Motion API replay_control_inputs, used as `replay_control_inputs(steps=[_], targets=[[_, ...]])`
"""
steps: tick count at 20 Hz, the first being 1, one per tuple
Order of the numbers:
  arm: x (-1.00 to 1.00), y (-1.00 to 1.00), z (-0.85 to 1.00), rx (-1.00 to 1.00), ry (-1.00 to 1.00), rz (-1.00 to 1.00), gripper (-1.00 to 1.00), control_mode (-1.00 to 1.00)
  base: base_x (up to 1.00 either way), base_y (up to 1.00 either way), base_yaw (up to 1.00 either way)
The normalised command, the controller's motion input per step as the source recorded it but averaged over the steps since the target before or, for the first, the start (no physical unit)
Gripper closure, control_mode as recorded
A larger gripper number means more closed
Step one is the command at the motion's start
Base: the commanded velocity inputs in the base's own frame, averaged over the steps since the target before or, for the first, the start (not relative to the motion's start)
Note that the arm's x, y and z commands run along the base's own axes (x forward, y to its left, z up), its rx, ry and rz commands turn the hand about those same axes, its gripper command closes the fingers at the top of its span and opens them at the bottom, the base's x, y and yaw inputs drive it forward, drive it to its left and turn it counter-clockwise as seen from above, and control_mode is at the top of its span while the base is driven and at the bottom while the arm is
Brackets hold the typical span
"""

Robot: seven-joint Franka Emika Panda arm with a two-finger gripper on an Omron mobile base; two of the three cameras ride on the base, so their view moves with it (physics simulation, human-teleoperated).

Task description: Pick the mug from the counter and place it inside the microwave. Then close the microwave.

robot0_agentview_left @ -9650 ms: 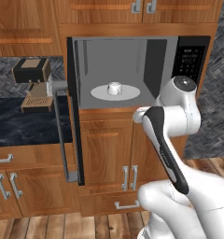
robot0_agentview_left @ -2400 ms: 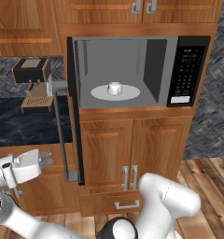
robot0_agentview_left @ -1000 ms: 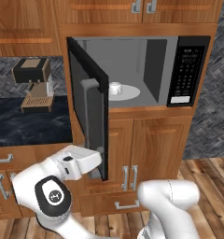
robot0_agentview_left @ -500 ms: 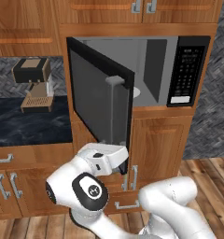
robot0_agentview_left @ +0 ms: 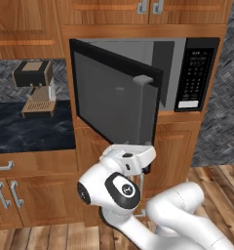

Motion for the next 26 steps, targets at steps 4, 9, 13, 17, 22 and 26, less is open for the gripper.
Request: replay_control_inputs(steps=[4,9,13,17,22,26], targets=[[0.22,-0.39,0.0,0.0,0.0,-0.05,-1.0,-1.0,0.0,0.0,0.0],[0.23,-0.3,0.0,0.0,0.0,-0.07,-1.0,-1.0,0.0,0.0,0.0],[0.25,-0.16,0.0,0.0,0.01,-0.11,-1.0,-1.0,0.0,0.0,0.0],[0.55,-0.08,0.0,-0.03,0.04,-0.17,-1.0,-1.0,0.0,0.0,0.0],[0.64,-0.06,0.0,-0.03,0.05,-0.2,-1.0,-1.0,0.0,0.0,0.0],[0.6,-0.03,0.0,0.0,0.01,-0.17,-1.0,-1.0,0.0,0.0,0.0]])
